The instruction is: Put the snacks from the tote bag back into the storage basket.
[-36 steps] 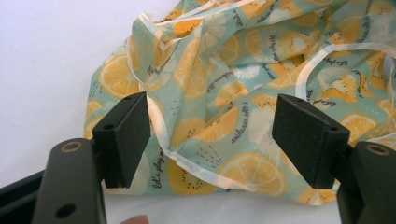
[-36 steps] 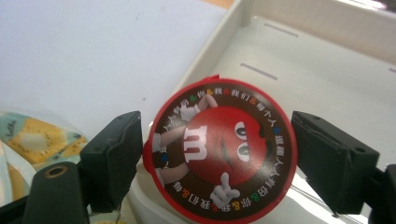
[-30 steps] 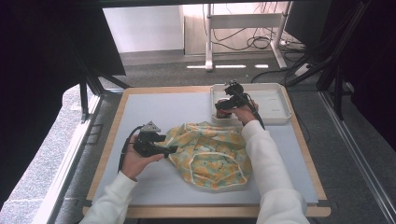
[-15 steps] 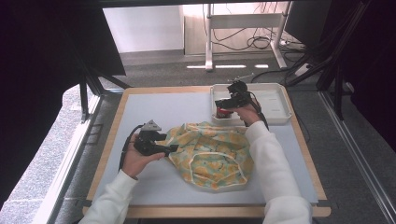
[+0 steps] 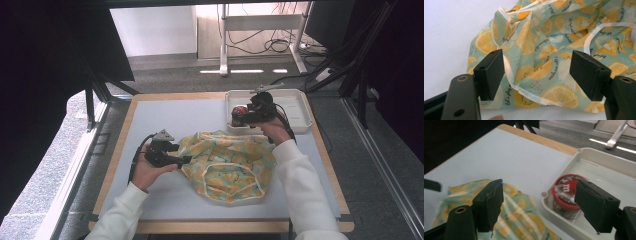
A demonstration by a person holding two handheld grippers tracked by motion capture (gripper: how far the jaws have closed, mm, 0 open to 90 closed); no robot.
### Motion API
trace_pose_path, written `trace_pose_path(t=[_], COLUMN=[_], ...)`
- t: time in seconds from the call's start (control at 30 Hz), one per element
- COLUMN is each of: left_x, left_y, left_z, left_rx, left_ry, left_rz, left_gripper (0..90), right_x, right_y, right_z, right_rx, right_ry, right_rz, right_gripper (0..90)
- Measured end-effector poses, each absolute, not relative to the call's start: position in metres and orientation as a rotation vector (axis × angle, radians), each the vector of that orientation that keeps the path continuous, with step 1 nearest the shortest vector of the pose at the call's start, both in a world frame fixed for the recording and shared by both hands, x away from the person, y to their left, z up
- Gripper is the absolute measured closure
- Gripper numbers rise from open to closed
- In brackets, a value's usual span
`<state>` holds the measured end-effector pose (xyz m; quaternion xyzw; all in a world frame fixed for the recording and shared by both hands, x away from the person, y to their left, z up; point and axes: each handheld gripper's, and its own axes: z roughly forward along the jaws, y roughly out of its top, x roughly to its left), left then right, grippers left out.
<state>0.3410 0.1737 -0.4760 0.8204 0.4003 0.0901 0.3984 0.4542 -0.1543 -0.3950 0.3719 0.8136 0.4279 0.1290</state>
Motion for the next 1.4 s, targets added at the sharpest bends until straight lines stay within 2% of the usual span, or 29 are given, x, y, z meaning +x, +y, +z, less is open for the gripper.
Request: trace_pose_path(t=[0.53,0.9,1.4], left_x=[0.341,0.342,0.342], left_y=[0.171,0.171,0.172], left_z=[-0.479,-0.479,-0.478], left_rx=[2.088,2.089,2.086], left_ry=[1.017,1.021,1.021], left_rz=[0.226,0.230,0.233], left_gripper=[28.1,28.1,28.0], right_x=[0.383,0.345,0.341], right_y=[-0.187,-0.208,-0.206], right_z=[-0.407,-0.433,-0.441], right_rx=[1.003,1.016,1.004], right_ry=[2.347,2.346,2.354], right_rz=[1.296,1.305,1.272], right_gripper=[26.0,26.1,26.0])
